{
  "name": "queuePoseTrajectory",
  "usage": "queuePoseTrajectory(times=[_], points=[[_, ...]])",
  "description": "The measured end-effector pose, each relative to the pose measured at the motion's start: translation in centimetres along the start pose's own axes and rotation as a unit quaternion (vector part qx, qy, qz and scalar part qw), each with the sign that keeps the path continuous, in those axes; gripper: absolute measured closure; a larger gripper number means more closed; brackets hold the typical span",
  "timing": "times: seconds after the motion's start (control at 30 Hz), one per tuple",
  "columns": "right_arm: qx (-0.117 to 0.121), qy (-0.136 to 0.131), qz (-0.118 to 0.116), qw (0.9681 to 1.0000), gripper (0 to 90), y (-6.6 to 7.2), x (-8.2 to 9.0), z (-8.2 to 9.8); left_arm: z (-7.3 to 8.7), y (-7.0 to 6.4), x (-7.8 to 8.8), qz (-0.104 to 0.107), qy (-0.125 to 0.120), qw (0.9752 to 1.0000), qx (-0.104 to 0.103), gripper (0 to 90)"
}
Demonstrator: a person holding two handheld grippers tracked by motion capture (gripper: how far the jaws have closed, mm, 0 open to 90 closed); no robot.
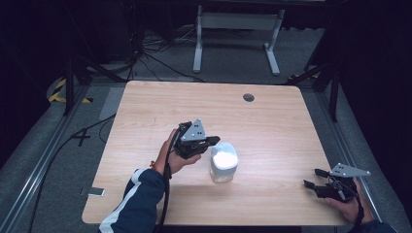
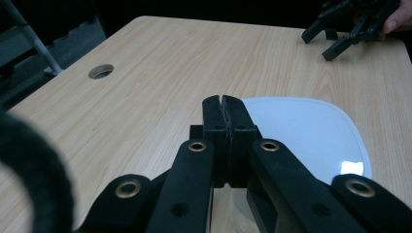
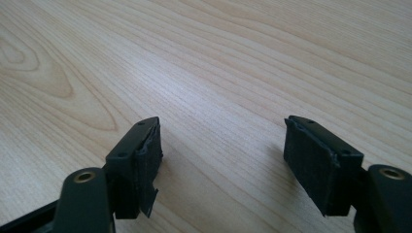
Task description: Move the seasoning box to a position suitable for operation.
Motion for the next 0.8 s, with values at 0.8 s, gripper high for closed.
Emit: queuePoseTrajectory(times=[0.8], points=[[0.000,0.001,0.001,1.0000,29.8,0.0,0.0,0.0,0.8,0.4,-2.4,-0.002,0.016,0.9997,0.016,89.7]])
Point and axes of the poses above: each handheld gripper's, and its own axes: x roughly backward along the jaws, z roughly out of its underside, y roughly to its left, the point moved 7 cm from there along -x, roughly forward along the jaws, and after that the axes turned 11 degrees about -y, right-handed, at the moved point
